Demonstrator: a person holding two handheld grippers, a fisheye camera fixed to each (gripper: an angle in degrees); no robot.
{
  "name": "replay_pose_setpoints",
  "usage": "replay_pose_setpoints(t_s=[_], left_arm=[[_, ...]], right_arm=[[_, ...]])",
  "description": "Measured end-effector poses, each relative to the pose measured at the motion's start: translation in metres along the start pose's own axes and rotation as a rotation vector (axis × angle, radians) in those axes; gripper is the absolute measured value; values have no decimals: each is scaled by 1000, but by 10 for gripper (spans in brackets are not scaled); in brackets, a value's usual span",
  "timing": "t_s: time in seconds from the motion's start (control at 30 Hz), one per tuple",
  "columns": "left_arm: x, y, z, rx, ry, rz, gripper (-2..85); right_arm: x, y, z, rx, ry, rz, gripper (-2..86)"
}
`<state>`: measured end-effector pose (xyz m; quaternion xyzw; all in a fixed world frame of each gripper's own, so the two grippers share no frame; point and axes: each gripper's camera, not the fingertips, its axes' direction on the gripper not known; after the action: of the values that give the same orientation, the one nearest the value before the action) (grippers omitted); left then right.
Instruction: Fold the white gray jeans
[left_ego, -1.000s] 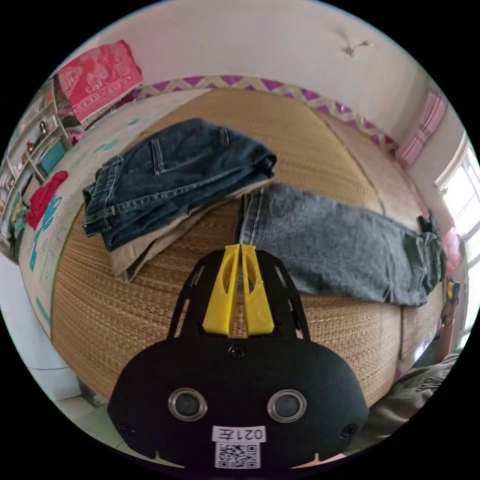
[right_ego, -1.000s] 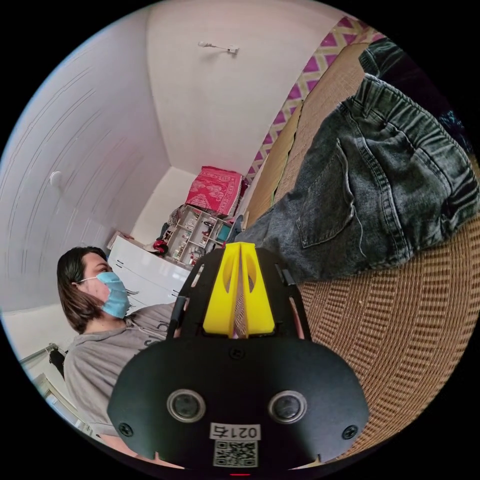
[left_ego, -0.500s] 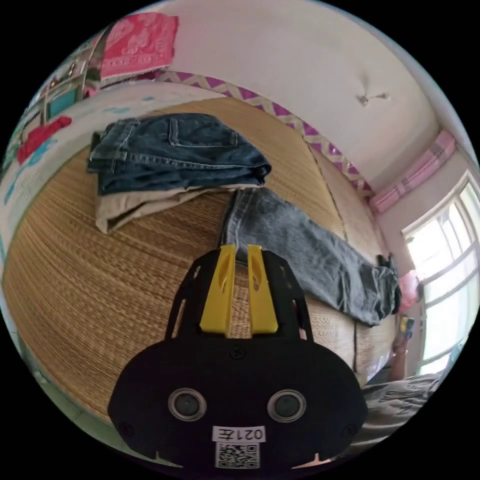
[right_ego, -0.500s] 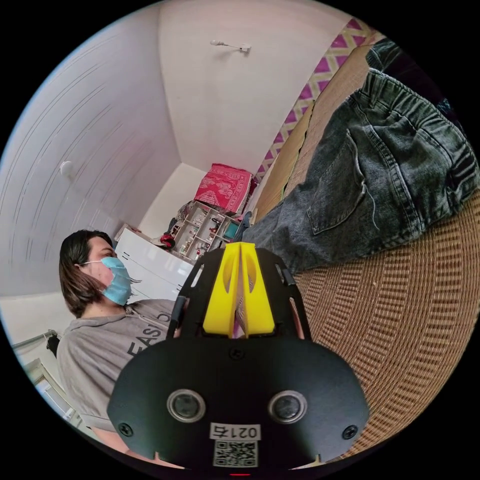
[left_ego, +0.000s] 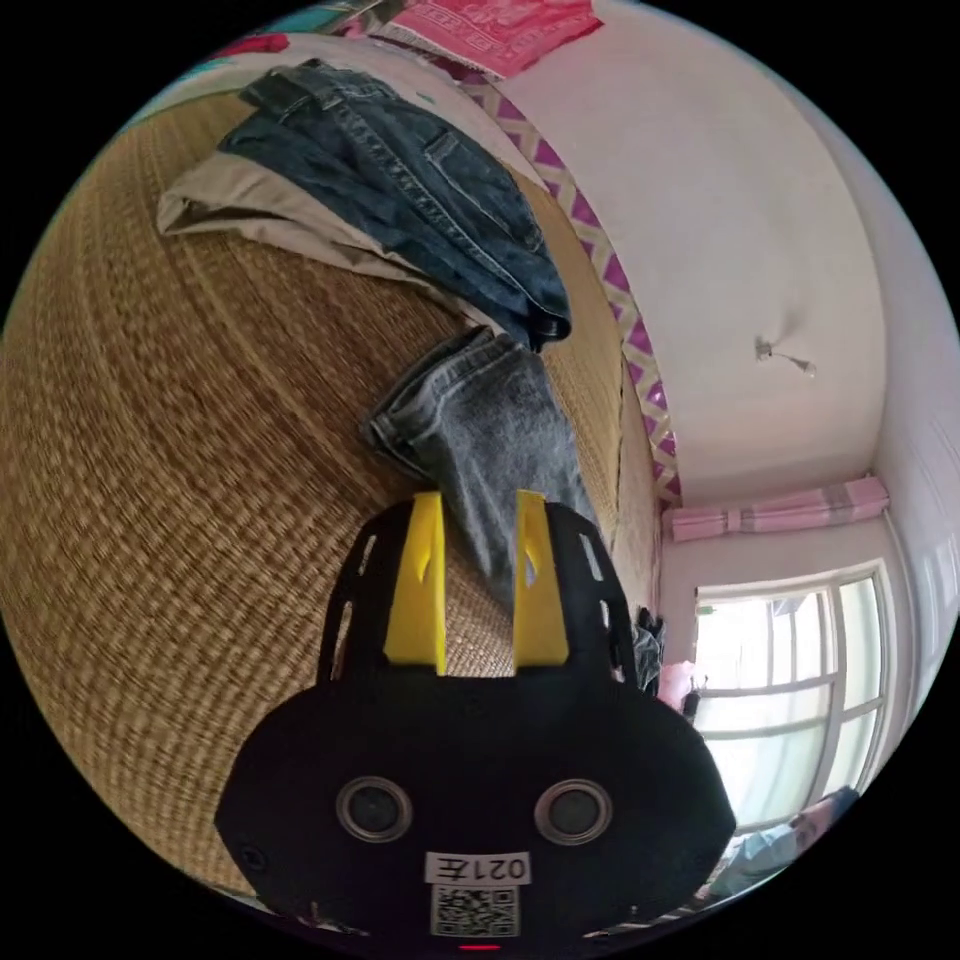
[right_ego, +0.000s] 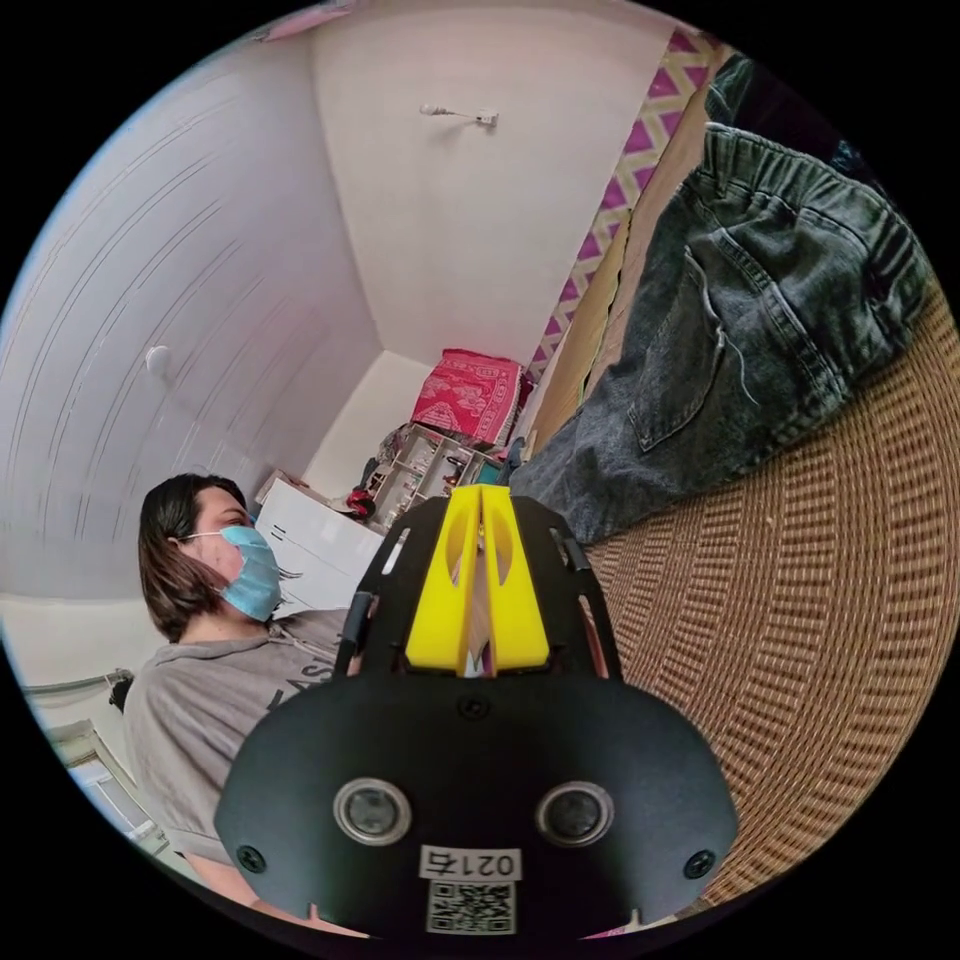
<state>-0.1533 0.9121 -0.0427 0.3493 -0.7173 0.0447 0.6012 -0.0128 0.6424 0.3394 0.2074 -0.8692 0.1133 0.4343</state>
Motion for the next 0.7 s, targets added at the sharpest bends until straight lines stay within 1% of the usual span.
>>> replay_pose_setpoints(t_s=[0.03, 0.1, 0.17, 0.27, 0.37, 0.43, 0.47, 0.53, 0.57, 0.63, 0.67, 0.7], left_arm=[[-13, -4, -4, 25, 63, -36, 32], [-28, -5, -11, 61, 160, -73, 5], [-26, -5, -21, 89, 191, -59, -4], [3, 1, -47, 168, 261, -2, -8], [70, 9, -76, 228, 271, 97, -9], [164, 27, -96, 261, 266, 280, -9], [191, 34, -99, 262, 267, 333, -9], [306, 74, -92, 233, 228, 565, -9], [335, 87, -85, 216, 204, 624, -9], [440, 148, -45, 144, 100, 848, -9], [462, 166, -31, 123, 77, 902, -9], [499, 203, 1, 80, 32, 1005, -9]], right_arm=[[1, 0, -6, 13, -10, 10, -7], [-1, 1, -14, 25, -23, 15, -7], [-5, 1, -26, 33, -16, 20, -7], [-10, 2, -43, 45, -12, 22, -6], [-10, 3, -63, 65, -12, 25, -7], [-10, 3, -74, 72, -8, 25, -6], [-10, 4, -80, 74, -1, 25, -6], [-9, 5, -88, 75, 6, 23, -6], [-8, 6, -93, 79, 4, 23, -6], [-8, 7, -100, 87, -7, 23, -6], [-9, 8, -105, 93, -16, 22, -6], [-9, 8, -108, 96, -19, 22, -6]])
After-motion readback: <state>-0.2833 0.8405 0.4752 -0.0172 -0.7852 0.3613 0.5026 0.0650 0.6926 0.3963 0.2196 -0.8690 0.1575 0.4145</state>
